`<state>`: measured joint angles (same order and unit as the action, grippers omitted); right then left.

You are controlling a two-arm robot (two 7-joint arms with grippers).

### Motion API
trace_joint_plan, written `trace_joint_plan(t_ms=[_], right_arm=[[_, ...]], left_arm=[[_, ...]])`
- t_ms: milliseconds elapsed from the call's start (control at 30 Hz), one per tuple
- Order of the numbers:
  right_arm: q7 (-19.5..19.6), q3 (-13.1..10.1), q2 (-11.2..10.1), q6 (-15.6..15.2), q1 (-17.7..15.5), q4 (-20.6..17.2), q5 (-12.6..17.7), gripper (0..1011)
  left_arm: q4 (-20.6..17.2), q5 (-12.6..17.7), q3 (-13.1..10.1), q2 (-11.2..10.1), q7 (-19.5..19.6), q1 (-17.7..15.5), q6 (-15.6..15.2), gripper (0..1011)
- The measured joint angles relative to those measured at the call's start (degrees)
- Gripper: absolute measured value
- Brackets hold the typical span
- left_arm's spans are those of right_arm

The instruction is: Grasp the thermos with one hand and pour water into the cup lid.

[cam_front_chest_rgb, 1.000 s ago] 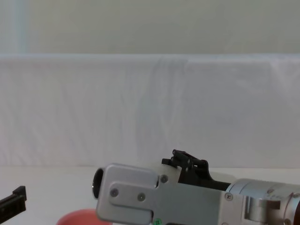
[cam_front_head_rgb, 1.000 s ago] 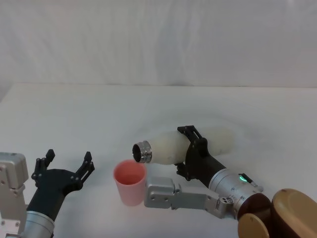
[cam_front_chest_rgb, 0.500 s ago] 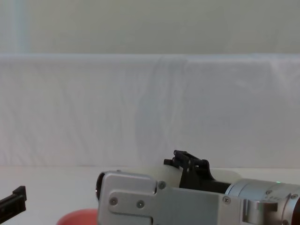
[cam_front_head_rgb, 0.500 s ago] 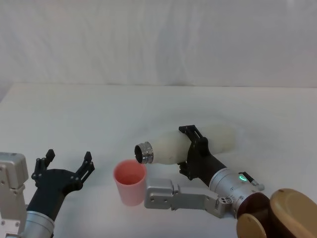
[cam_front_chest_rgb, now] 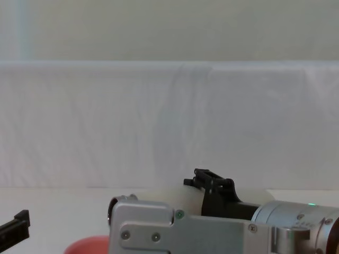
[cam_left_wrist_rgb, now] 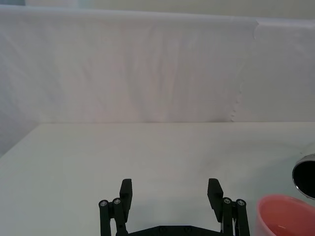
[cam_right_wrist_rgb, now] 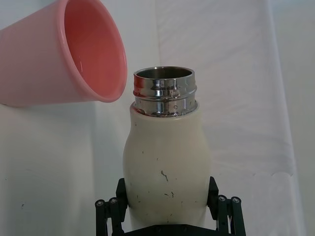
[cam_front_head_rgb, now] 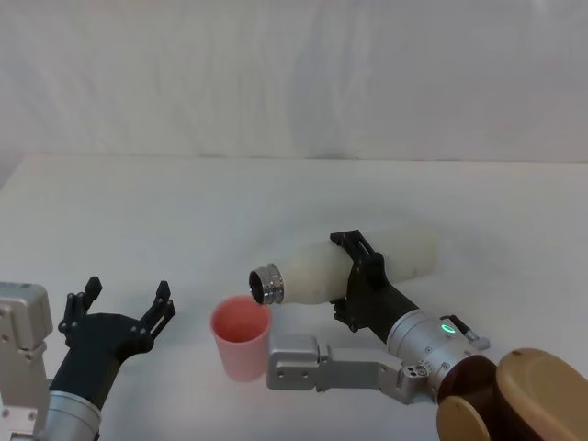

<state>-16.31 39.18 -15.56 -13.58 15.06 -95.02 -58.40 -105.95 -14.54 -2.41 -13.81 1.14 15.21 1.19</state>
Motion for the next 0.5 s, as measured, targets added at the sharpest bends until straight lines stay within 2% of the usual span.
trace_joint_plan(t_ms=[500], right_arm=[[-0.4,0.8,0.1,-0.2,0.8,0.2,-1.6,957]], left_arm=[[0.0,0.0,0.0,0.0,0.0,0.0,0.0,1001]])
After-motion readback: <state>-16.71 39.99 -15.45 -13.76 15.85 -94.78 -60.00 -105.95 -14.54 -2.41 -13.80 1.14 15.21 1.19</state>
